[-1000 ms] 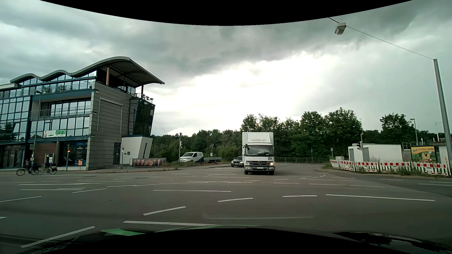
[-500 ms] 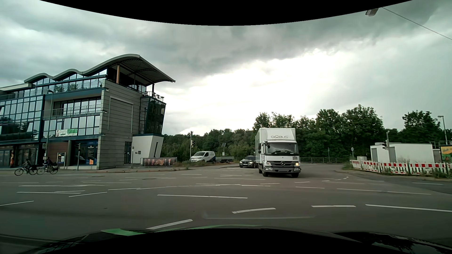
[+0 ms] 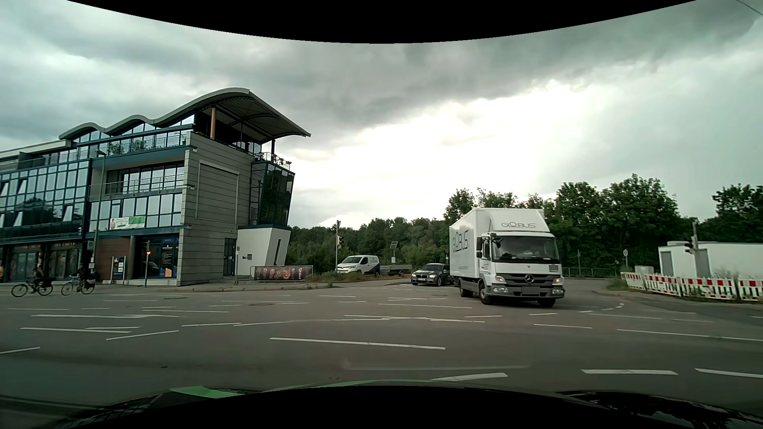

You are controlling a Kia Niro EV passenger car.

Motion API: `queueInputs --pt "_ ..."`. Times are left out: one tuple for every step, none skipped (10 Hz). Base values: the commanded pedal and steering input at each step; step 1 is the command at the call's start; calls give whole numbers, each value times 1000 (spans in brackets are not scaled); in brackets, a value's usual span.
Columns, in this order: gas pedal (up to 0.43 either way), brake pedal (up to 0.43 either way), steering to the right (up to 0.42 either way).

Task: Follow the waypoints while adhering to traffic rules and regulations

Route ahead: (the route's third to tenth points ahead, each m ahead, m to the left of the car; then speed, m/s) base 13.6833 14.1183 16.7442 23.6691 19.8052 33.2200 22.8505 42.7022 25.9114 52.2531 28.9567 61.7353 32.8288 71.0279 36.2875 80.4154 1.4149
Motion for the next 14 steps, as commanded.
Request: queueInputs --pt "0 238 -212" --pt "0 238 -212" --pt "0 238 -213" --pt "0 256 -213" --pt "0 256 -213" --pt "0 256 -212" --pt "0 256 -212" --pt "0 256 -213" --pt "0 262 -212" --pt "0 262 -212" --pt "0 262 -212" --pt "0 262 -212" --pt "0 262 -212" --pt "0 274 -209"
